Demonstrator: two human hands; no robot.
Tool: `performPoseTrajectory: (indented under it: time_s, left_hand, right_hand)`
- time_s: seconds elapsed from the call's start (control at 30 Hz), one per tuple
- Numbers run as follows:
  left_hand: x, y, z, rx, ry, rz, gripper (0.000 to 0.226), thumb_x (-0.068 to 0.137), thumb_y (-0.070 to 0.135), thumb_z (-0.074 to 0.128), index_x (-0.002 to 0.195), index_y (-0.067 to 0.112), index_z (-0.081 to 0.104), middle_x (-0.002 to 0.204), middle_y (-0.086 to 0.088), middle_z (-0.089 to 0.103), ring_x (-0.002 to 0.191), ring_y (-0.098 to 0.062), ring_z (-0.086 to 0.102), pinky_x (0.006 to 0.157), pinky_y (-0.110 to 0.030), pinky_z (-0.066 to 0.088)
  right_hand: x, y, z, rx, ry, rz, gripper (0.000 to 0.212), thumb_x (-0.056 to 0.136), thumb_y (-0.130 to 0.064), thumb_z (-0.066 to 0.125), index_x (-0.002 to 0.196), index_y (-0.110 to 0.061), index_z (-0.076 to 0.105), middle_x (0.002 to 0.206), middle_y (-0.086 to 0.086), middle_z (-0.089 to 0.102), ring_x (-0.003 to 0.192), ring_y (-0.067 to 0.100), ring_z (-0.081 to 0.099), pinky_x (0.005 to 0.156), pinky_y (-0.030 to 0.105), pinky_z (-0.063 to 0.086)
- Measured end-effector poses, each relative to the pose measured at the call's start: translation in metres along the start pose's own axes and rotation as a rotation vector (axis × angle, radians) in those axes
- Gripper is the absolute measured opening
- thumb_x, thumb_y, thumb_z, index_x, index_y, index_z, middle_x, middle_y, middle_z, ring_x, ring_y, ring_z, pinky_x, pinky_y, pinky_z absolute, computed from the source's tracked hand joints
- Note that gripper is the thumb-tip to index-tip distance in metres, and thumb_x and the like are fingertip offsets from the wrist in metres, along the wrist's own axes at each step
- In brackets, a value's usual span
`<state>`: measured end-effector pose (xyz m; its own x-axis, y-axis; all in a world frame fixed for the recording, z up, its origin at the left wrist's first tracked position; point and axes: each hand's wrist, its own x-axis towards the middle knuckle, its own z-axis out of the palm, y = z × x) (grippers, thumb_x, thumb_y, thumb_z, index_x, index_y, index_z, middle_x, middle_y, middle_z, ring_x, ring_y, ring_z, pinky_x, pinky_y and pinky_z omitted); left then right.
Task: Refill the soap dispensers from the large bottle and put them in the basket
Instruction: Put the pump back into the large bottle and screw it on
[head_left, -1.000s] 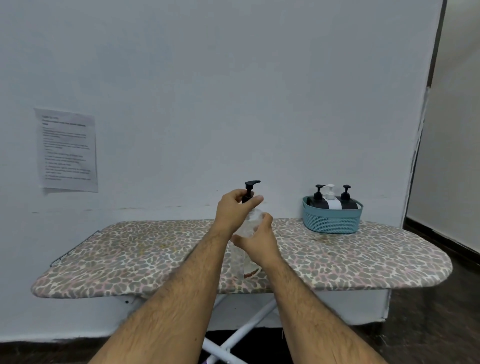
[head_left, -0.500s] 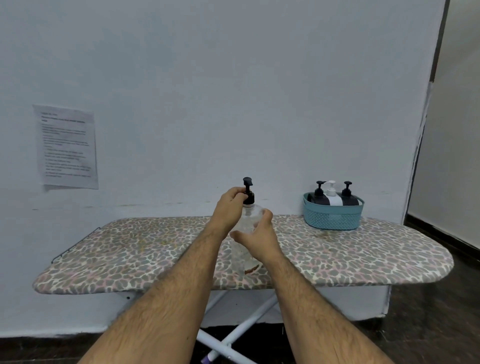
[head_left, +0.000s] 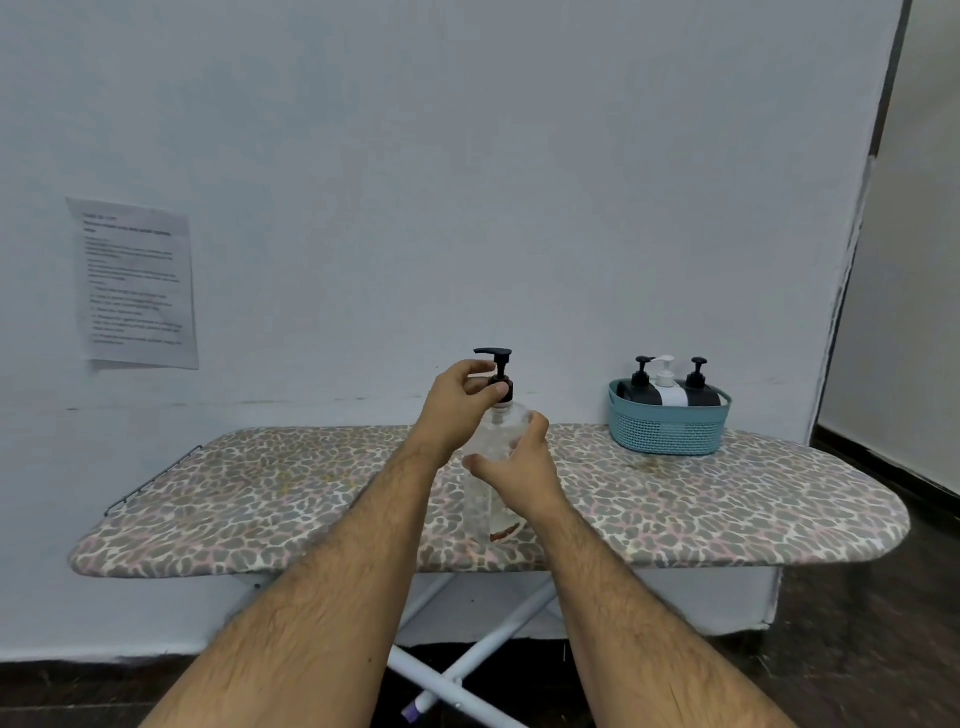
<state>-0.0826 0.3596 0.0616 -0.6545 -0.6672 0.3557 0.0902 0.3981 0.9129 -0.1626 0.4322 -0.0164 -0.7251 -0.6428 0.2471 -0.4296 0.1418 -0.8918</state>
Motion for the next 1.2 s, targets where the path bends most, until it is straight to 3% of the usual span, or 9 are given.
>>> performPoseTrajectory:
  time_s: [0.17, 0.27, 0.37, 0.5, 0.67, 0.83, 0.9, 1.0, 1.2]
  left_hand:
    - [-0.001, 0.005, 0.002, 0.048, -0.066, -0.041, 0.029, 0.102, 0.017, 0.045, 0.122, 0.012, 0.064, 0.120, 0.000, 0.066, 0.110, -0.009, 0.055, 0.090, -0.027, 0.032]
    - [0.000, 0.005, 0.006, 0.087, -0.005, 0.021, 0.024, 0.097, 0.032, 0.060, 0.104, 0.012, 0.071, 0.100, -0.001, 0.072, 0.091, -0.010, 0.063, 0.081, -0.028, 0.045]
    - [0.004, 0.003, 0.007, 0.057, 0.058, 0.022, 0.018, 0.087, 0.026, 0.074, 0.098, 0.012, 0.074, 0.089, 0.001, 0.074, 0.084, -0.010, 0.068, 0.081, -0.027, 0.047]
    - [0.008, 0.003, 0.005, 0.006, 0.095, -0.014, 0.037, 0.080, 0.022, 0.081, 0.113, 0.011, 0.070, 0.093, 0.001, 0.074, 0.096, -0.015, 0.068, 0.088, -0.031, 0.047]
    - [0.001, 0.004, 0.003, 0.042, 0.049, -0.012, 0.027, 0.095, 0.023, 0.064, 0.121, 0.023, 0.056, 0.108, 0.000, 0.072, 0.105, -0.013, 0.064, 0.084, -0.029, 0.039]
    - [-0.002, -0.001, 0.009, 0.104, 0.030, 0.015, 0.030, 0.100, 0.028, 0.055, 0.127, 0.016, 0.055, 0.118, -0.002, 0.068, 0.101, -0.011, 0.062, 0.079, -0.024, 0.044]
    - [-0.001, -0.005, 0.013, 0.166, 0.083, 0.051, 0.040, 0.091, 0.036, 0.067, 0.124, 0.016, 0.057, 0.113, -0.001, 0.066, 0.099, -0.013, 0.062, 0.084, -0.028, 0.049]
    - [-0.002, -0.003, 0.014, 0.212, 0.228, 0.071, 0.057, 0.079, 0.039, 0.079, 0.127, 0.021, 0.054, 0.099, 0.003, 0.058, 0.089, -0.010, 0.058, 0.077, -0.025, 0.046]
    - [-0.006, 0.002, 0.015, 0.188, 0.271, 0.060, 0.061, 0.075, 0.032, 0.084, 0.127, 0.021, 0.053, 0.083, 0.010, 0.063, 0.080, -0.002, 0.062, 0.078, -0.027, 0.049]
  right_hand:
    - [-0.001, 0.000, 0.001, -0.002, 0.005, -0.010, 0.103, 0.071, -0.047, 0.080, 0.145, -0.030, 0.011, 0.141, 0.005, 0.043, 0.117, 0.023, 0.054, 0.094, 0.046, 0.052]
    - [-0.002, -0.001, 0.002, 0.004, 0.006, -0.009, 0.105, 0.071, -0.047, 0.081, 0.147, -0.029, 0.010, 0.143, 0.006, 0.042, 0.120, 0.024, 0.053, 0.095, 0.046, 0.052]
    - [-0.002, -0.001, 0.002, -0.007, 0.002, -0.002, 0.105, 0.071, -0.048, 0.081, 0.146, -0.030, 0.010, 0.145, 0.005, 0.041, 0.122, 0.024, 0.052, 0.097, 0.047, 0.051]
    - [-0.002, 0.000, 0.001, -0.003, 0.001, -0.004, 0.105, 0.070, -0.049, 0.080, 0.146, -0.030, 0.010, 0.145, 0.005, 0.040, 0.121, 0.023, 0.052, 0.096, 0.046, 0.052]
    - [-0.001, -0.001, 0.000, -0.009, -0.007, 0.004, 0.105, 0.069, -0.051, 0.079, 0.146, -0.031, 0.009, 0.143, 0.005, 0.041, 0.117, 0.023, 0.053, 0.092, 0.047, 0.054]
    - [-0.001, -0.003, 0.001, -0.006, 0.001, -0.004, 0.107, 0.069, -0.051, 0.081, 0.147, -0.031, 0.010, 0.145, 0.005, 0.040, 0.120, 0.023, 0.053, 0.092, 0.048, 0.054]
    - [-0.003, -0.002, 0.002, -0.019, 0.004, -0.001, 0.109, 0.068, -0.055, 0.081, 0.146, -0.033, 0.009, 0.146, 0.004, 0.040, 0.121, 0.023, 0.053, 0.092, 0.048, 0.054]
    - [-0.003, -0.001, 0.002, -0.016, 0.005, 0.002, 0.109, 0.067, -0.055, 0.081, 0.146, -0.033, 0.009, 0.147, 0.004, 0.040, 0.122, 0.022, 0.053, 0.093, 0.048, 0.054]
    - [-0.004, -0.001, 0.003, -0.003, 0.000, 0.001, 0.109, 0.067, -0.055, 0.081, 0.146, -0.032, 0.009, 0.146, 0.005, 0.040, 0.123, 0.022, 0.051, 0.093, 0.048, 0.054]
